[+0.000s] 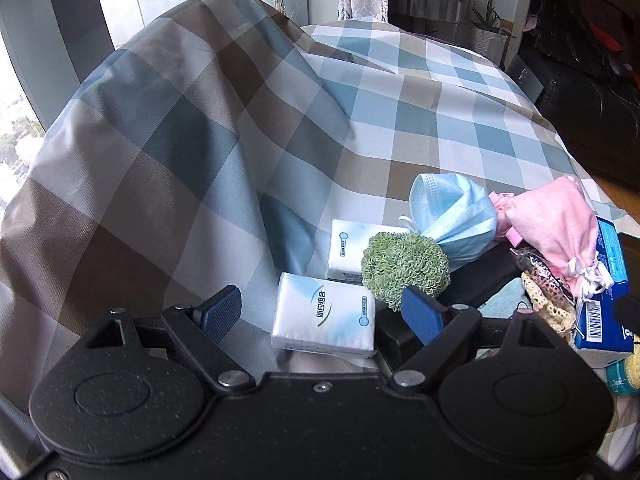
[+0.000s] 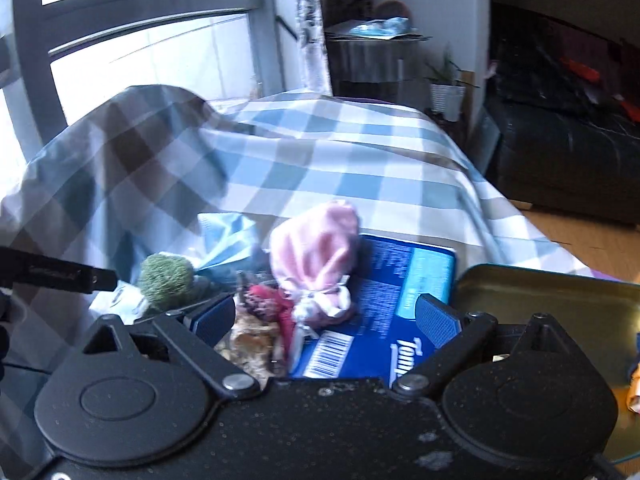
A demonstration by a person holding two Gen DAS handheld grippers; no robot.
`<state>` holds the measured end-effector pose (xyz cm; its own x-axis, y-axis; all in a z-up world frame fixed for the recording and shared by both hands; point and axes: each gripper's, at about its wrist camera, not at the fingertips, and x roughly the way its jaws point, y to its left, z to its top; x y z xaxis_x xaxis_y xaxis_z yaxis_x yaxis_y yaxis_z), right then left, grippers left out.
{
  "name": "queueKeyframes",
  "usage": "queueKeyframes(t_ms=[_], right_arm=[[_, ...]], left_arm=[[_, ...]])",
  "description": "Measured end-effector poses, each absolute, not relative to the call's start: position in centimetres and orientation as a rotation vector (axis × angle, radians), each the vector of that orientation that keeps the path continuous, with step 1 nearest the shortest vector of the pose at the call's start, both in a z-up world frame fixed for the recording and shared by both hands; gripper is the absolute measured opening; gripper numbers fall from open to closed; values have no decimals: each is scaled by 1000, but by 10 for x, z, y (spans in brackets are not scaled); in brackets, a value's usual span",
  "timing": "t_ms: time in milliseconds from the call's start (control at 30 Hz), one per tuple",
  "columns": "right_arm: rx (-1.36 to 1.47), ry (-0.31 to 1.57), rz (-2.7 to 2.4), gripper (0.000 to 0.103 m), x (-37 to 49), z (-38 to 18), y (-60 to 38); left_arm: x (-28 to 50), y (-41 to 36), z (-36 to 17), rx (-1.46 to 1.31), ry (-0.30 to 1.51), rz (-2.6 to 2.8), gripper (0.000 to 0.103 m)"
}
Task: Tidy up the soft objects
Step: 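Grasp the green scrubber ball with left gripper while right gripper grasps the lace pouch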
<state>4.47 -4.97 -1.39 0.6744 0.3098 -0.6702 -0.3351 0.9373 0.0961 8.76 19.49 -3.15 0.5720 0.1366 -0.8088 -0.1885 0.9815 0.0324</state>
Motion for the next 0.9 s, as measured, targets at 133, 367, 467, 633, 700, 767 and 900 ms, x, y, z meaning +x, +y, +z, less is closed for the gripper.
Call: queueKeyframes(t_ms=[133, 367, 467, 633, 700, 767, 900], right_arm=[[-126, 761, 427, 78, 46, -24, -17], [-177, 827, 450, 66, 64, -50, 7], [-218, 824, 444, 68, 68, -57, 14], [-284, 777, 447, 51, 64, -59, 20], [-322, 763, 429, 26, 61, -56, 19], [-283, 769, 433, 25, 62, -53, 11], [-195, 758, 445, 24, 60, -40, 0]], left_arm=[[86, 201, -30, -67, 941, 190, 85], [86, 209, -29, -75, 943, 197, 85], [87, 211, -31, -88, 953, 194, 85], [87, 212, -33, -87, 961, 192, 85], [87, 212, -34, -91, 962, 187, 84], [87, 212, -34, -97, 961, 183, 84], [87, 208, -34, -84, 954, 174, 84]])
